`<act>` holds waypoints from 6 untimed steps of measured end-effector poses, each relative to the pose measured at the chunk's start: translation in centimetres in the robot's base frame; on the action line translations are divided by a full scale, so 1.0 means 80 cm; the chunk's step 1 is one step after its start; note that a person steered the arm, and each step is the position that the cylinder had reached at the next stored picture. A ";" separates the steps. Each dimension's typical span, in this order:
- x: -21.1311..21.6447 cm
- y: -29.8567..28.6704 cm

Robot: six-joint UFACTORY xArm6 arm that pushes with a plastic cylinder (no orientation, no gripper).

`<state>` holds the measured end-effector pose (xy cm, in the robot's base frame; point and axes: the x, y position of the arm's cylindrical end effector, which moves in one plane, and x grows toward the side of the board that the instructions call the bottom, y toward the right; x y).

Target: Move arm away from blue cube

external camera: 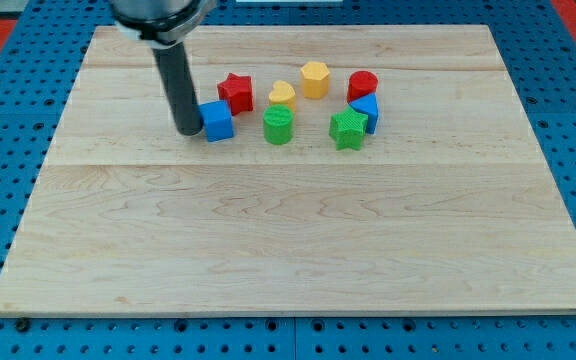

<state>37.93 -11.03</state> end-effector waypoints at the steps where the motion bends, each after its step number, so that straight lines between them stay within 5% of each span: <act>1: -0.023 0.022; 6: -0.080 -0.010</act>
